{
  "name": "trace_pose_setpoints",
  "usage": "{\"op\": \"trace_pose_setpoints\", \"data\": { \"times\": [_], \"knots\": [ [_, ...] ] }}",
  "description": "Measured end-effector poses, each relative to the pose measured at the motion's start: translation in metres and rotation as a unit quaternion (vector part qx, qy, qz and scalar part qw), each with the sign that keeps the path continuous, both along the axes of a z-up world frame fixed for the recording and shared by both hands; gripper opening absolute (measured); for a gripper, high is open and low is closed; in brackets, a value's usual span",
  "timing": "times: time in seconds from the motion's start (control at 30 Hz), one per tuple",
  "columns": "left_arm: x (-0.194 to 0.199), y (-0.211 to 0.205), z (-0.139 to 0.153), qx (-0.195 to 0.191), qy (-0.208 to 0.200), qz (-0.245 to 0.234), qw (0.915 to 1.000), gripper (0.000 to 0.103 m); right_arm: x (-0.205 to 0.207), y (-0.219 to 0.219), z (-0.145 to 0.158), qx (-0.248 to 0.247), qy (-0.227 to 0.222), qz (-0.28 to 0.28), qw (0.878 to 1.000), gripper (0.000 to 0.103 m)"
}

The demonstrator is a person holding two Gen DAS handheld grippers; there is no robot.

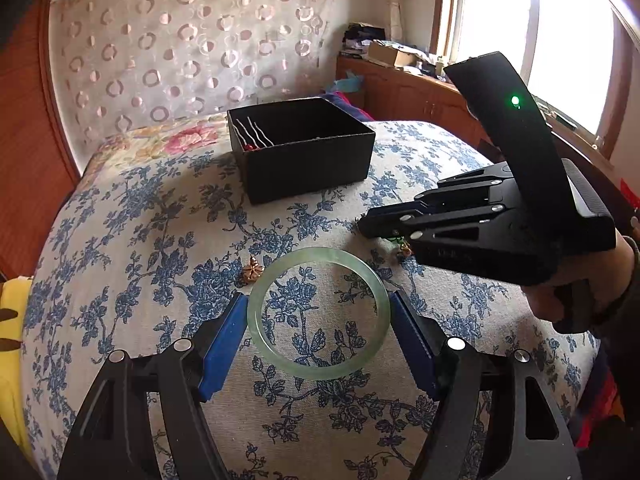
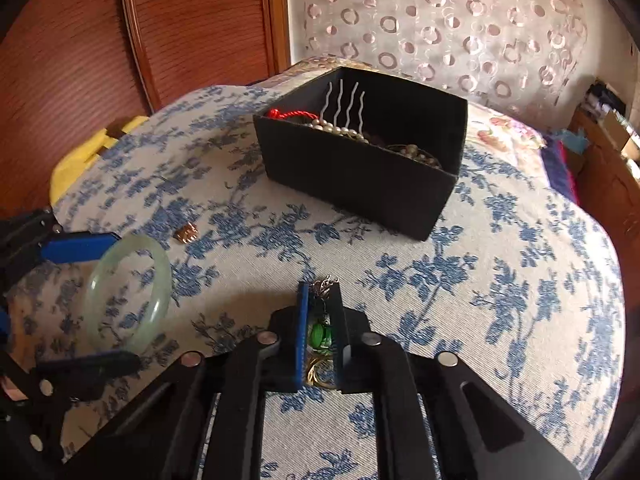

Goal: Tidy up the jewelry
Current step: 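Grasp the green pendant with the right tool while the left tool grasps the jade bangle, then carry the pendant and bangle over the box and open both tools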

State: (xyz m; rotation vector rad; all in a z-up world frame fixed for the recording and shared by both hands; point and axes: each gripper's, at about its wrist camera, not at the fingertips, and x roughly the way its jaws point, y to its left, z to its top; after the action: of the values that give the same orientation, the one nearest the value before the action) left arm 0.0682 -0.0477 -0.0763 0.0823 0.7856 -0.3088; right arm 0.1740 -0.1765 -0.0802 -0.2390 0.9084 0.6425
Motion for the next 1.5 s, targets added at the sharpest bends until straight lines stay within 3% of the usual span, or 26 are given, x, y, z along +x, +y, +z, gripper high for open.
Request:
{"op": "trace_pose_setpoints", "data": {
  "times": [0.23,0.57,0.93,1.5],
  "knots": [
    [0.000,0.004,0.001,-0.005,-0.002,0.004,1.0000,0.069,-0.001,-0.019,0.027,0.049,-0.018,-0.005,0.999,0.008],
    [0.001,0.006,0.004,-0.008,-0.006,0.007,0.9999,0.069,-0.004,-0.032,0.063,0.075,-0.042,-0.005,0.996,0.008],
    [0.013,0.013,0.015,-0.010,-0.024,0.012,0.9996,0.069,0.010,-0.031,0.081,0.066,-0.054,-0.007,0.996,0.008],
    [0.060,0.014,0.042,0.000,-0.062,0.021,0.9978,0.069,0.078,-0.014,0.100,0.049,-0.079,-0.042,0.995,0.009]
  ]
}}
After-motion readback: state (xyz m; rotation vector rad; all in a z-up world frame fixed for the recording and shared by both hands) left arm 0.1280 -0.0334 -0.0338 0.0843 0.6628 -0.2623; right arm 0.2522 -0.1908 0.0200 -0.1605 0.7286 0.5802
